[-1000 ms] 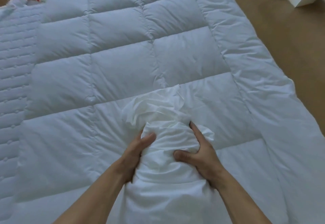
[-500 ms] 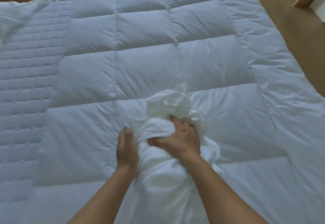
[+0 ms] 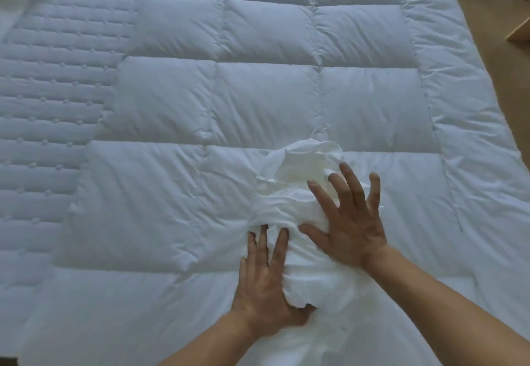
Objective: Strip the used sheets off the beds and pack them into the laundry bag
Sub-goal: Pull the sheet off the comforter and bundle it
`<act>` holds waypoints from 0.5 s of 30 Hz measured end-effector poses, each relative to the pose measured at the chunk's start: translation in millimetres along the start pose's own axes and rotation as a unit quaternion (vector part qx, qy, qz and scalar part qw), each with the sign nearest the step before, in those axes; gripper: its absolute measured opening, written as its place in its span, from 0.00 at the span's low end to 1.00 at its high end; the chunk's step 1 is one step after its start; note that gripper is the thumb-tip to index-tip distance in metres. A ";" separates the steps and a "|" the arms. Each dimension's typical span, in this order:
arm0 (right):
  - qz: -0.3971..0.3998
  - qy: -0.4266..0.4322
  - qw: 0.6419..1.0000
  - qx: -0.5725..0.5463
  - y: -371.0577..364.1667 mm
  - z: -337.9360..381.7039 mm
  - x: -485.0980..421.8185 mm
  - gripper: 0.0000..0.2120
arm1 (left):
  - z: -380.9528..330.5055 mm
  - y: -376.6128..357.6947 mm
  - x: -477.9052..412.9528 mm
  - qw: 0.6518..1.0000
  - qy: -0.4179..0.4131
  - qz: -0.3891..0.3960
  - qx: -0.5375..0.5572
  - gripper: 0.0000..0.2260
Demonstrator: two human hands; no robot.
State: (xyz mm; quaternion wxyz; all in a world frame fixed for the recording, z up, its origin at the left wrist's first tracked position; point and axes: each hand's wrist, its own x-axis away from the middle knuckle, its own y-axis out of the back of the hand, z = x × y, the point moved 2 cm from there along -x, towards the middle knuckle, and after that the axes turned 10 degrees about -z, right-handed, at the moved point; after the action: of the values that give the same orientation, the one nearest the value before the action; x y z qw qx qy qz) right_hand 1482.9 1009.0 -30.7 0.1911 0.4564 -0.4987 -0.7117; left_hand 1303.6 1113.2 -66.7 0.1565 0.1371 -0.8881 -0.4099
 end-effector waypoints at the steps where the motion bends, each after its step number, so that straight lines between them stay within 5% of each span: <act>1: -0.040 0.044 0.998 -0.009 -1.7 -2.8 -7.0 0.35 | 7.9 2.1 -6.6 0.999 -0.035 -0.003 -0.002 0.62; 4: -0.061 0.109 0.992 -0.024 -17.9 -14.1 -22.3 0.36 | 21.2 12.0 -29.9 0.995 -0.100 0.012 -0.019 0.62; 9: -0.019 0.149 0.989 -0.003 -45.0 -18.3 -42.5 0.41 | 19.6 10.7 -30.6 0.998 -0.046 0.018 -0.045 0.61; 12: 0.107 0.151 0.982 -0.027 -60.0 -16.4 -60.1 0.46 | 8.0 2.4 -10.3 0.997 0.034 -0.040 -0.064 0.61; 15: 0.319 0.036 0.945 -0.065 -81.0 -20.3 -63.4 0.51 | -1.2 -8.7 5.0 0.986 0.132 -0.038 -0.096 0.59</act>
State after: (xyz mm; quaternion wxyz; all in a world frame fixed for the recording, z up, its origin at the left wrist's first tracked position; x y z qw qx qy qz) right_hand 1547.2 1079.0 -75.0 0.4553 0.2848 -0.5638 -0.6274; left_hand 1300.5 1105.1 -71.8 0.2693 0.2077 -0.8101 -0.4776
